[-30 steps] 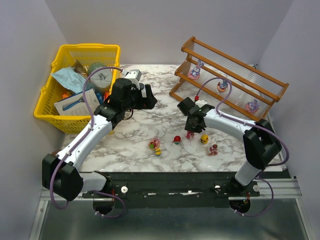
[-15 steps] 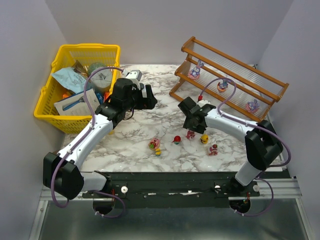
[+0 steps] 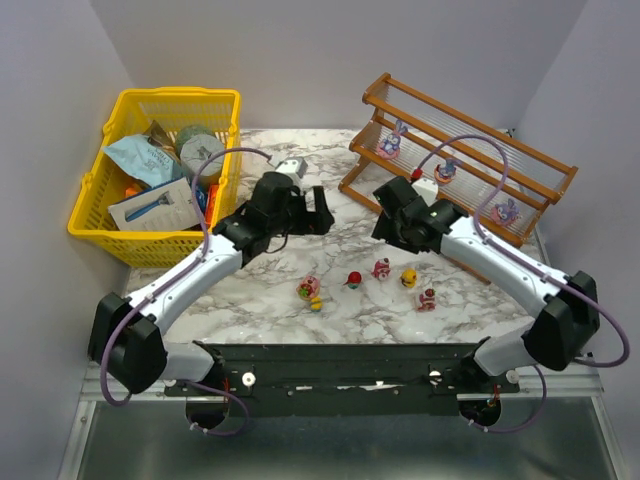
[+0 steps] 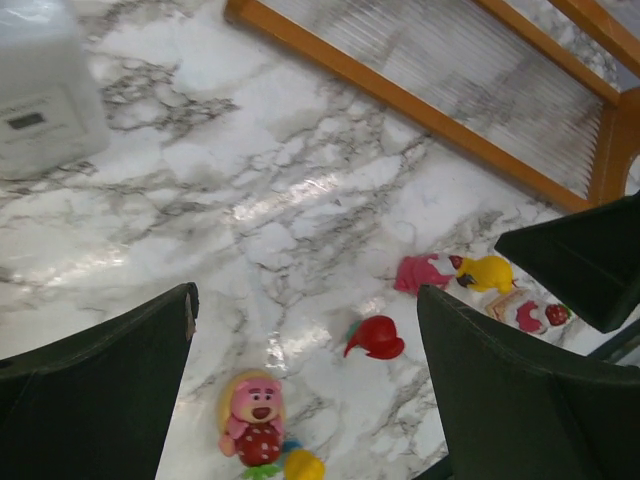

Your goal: Place and organize the plastic toys onto the shelf

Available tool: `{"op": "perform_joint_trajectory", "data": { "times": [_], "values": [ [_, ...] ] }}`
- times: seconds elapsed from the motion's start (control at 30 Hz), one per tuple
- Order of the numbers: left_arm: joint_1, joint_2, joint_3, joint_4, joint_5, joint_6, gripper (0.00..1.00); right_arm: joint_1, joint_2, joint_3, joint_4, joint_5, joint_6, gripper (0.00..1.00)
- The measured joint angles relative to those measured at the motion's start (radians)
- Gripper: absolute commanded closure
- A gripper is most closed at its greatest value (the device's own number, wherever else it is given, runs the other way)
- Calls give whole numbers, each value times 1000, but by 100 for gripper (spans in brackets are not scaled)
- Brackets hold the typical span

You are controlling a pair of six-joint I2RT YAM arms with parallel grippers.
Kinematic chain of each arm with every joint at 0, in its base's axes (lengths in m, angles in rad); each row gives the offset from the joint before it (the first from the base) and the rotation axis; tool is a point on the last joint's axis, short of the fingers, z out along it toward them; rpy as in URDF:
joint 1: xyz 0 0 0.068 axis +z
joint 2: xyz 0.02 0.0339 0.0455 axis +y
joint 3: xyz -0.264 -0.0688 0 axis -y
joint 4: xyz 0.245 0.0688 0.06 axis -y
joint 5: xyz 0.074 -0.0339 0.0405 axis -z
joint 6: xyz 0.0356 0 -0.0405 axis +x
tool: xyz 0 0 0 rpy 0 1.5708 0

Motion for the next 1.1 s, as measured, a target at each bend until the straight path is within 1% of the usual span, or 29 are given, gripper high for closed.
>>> {"op": "perform_joint_trajectory", "data": {
  "times": [0.07, 0.2, 0.37, 0.53, 0.7, 0.8, 0.9, 1.1],
  "values": [
    [-99, 31, 3, 18, -58, -36, 1, 0, -48, 17, -36, 9, -4, 30],
    [-246, 113, 5, 59, -127, -125, 2, 0, -163, 42, -118, 44, -6, 28],
    [-362, 276, 61, 59, -227, -214, 5, -15, -299, 51, -206, 69, -11, 27],
    [-434, 414, 193, 38, -325, -262, 7, -28, -360, 29, -263, 69, -11, 25],
    [-483, 493, 289, 0, -396, -315, 7, -48, -398, -17, -301, 68, -26, 23],
    [-510, 542, 349, -58, -443, -343, 7, -77, -403, -22, -307, 68, -48, 22],
    [-537, 572, 380, -103, -481, -369, 8, -110, -403, -26, -306, 60, -76, 22],
    [-569, 620, 403, -157, -511, -401, 16, -176, -402, -38, -299, 21, -138, 22]
  ]
}}
